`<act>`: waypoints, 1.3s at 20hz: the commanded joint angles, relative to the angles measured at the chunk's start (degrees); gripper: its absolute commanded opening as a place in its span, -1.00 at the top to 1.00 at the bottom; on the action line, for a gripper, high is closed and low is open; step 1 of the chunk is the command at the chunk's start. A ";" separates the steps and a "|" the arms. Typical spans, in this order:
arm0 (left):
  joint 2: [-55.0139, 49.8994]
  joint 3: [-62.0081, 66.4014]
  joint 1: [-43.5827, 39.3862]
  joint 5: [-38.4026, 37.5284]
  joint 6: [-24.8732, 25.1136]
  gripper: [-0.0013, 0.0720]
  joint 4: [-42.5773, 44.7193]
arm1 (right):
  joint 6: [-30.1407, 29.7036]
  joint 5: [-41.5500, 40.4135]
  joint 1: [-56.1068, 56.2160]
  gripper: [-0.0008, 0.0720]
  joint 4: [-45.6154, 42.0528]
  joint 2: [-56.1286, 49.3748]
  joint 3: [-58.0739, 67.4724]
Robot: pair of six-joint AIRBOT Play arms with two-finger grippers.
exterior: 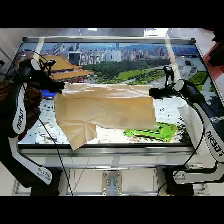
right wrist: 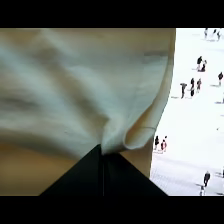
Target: Fold the shirts.
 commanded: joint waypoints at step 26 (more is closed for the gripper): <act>48.43 -66.53 12.11 7.45 -8.50 -0.43 -21.90 | 2.47 12.90 -13.18 -0.28 0.76 20.72 -7.15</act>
